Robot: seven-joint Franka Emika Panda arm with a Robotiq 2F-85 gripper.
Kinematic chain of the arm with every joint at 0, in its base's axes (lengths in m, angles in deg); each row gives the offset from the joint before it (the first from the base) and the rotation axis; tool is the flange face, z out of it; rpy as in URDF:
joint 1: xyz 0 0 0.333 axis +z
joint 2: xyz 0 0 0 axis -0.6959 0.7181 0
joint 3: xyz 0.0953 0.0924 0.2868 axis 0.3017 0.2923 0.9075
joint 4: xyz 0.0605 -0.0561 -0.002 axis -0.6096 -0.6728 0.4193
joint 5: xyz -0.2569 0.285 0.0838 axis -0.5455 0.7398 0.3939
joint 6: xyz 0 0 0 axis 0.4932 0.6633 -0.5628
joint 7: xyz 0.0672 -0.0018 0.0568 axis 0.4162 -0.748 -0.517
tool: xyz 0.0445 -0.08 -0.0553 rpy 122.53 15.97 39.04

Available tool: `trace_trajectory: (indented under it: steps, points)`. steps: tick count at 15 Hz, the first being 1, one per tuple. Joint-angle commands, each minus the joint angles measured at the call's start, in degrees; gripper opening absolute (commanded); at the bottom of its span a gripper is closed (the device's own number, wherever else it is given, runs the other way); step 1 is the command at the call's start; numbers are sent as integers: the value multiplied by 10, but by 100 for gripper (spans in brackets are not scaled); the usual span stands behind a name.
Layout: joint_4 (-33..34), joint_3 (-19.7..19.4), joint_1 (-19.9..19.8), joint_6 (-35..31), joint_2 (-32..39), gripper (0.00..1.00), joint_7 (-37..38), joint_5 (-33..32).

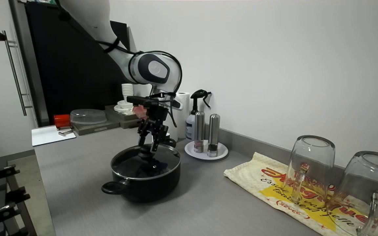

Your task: Pick up the lid from the pot and put it on the counter

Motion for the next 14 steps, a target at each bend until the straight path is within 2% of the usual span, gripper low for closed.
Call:
trace_trajectory:
  steps: [1, 4, 5, 10, 14]
  points:
    - [27, 0, 4, 17, 12, 51, 4, -1]
    - [33, 0, 4, 22, 12, 28, 3, -3]
    - [35, 0, 4, 22, 13, 25, 3, -3]
    - [37, 0, 3, 30, 8, 25, 1, -3]
    - [31, -3, 14, 41, -39, 25, 1, -20]
